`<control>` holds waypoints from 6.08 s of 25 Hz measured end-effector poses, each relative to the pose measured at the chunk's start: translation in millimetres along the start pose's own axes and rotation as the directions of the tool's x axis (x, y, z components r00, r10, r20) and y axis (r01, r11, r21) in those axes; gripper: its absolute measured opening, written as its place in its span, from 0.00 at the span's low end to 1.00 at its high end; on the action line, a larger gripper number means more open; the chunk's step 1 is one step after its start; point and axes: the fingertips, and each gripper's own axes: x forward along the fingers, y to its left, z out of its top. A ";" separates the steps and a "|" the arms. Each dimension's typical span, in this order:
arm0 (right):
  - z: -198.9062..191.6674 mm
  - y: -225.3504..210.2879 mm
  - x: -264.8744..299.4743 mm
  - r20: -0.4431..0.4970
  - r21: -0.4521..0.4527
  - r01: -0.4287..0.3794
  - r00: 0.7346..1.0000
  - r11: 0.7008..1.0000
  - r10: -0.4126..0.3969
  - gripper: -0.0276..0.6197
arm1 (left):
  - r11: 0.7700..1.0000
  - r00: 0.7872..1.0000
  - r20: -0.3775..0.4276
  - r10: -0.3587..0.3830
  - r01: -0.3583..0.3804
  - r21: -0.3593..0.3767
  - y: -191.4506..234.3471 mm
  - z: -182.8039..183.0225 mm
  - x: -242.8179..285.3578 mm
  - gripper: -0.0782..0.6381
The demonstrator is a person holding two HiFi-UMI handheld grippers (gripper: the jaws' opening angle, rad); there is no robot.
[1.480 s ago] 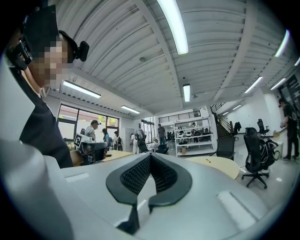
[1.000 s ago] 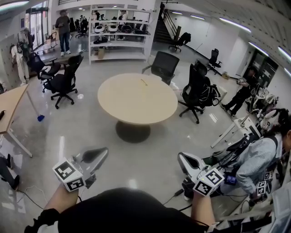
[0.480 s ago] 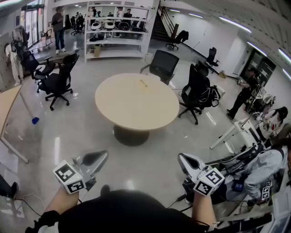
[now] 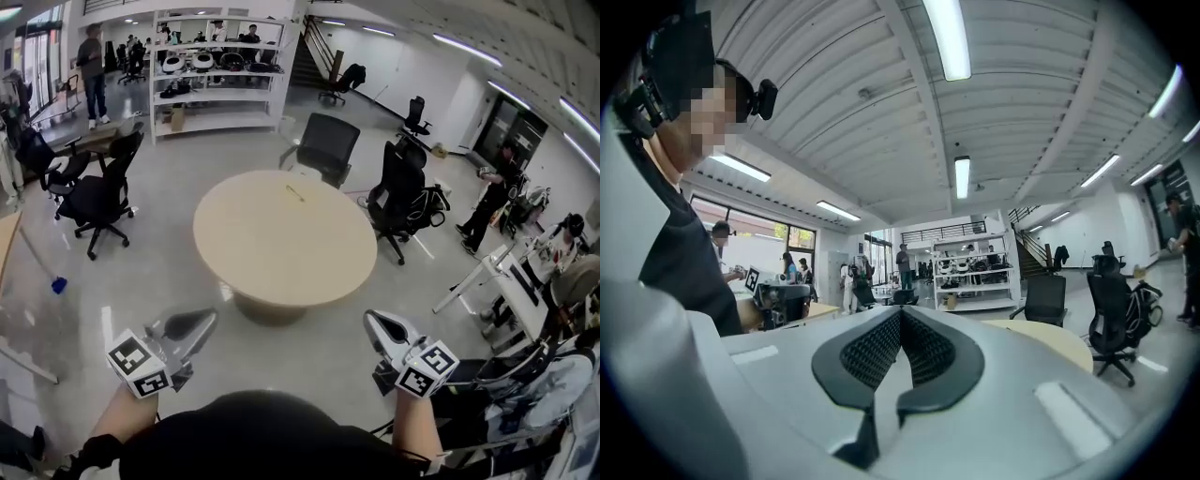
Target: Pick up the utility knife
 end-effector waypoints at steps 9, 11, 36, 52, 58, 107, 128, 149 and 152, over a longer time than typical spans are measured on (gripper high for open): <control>2.7 -22.5 88.8 -0.032 -0.008 -0.011 0.999 1.000 0.011 0.06 | 0.997 0.997 0.000 0.072 -0.072 -0.030 90.1 -5.9 -12.7 0.10; 1.6 -30.9 105.1 -0.035 -0.008 -0.024 0.999 1.000 0.024 0.06 | 0.995 0.996 -0.006 0.090 -0.090 -0.036 104.4 -10.0 -8.8 0.10; 5.9 -419.1 226.4 -0.032 0.048 -0.258 0.965 0.965 0.260 0.06 | 0.965 0.962 -0.086 0.259 -0.254 0.062 171.9 -38.2 351.4 0.10; 11.7 -408.0 325.8 -0.096 0.022 -0.103 0.990 0.994 0.105 0.06 | 0.992 0.992 -0.050 0.118 -0.120 -0.033 305.0 -41.9 335.2 0.10; 27.2 -373.0 395.6 -0.073 0.035 -0.084 0.994 0.996 0.086 0.06 | 0.994 0.994 -0.053 0.100 -0.102 -0.038 395.1 -26.5 304.1 0.10; -244.6 -711.2 750.2 -0.496 -0.032 -0.035 0.868 0.999 0.015 0.32 | 0.969 0.946 -0.267 0.185 -0.222 -0.112 685.4 -267.7 555.7 0.10; -404.8 -764.5 806.4 -0.705 -0.106 0.007 0.704 0.994 -0.080 0.26 | 0.954 0.925 -0.375 0.056 -0.161 -0.254 710.5 -395.9 585.1 0.10; -327.1 -741.2 776.2 -0.636 -0.143 -0.021 0.768 0.989 -0.076 0.24 | 0.954 0.937 -0.345 0.060 -0.156 -0.257 690.0 -359.1 578.5 0.10; -295.7 -734.1 761.0 -0.614 -0.157 -0.008 0.784 0.988 -0.091 0.24 | 0.961 0.944 -0.323 0.070 -0.150 -0.231 681.0 -334.7 577.6 0.10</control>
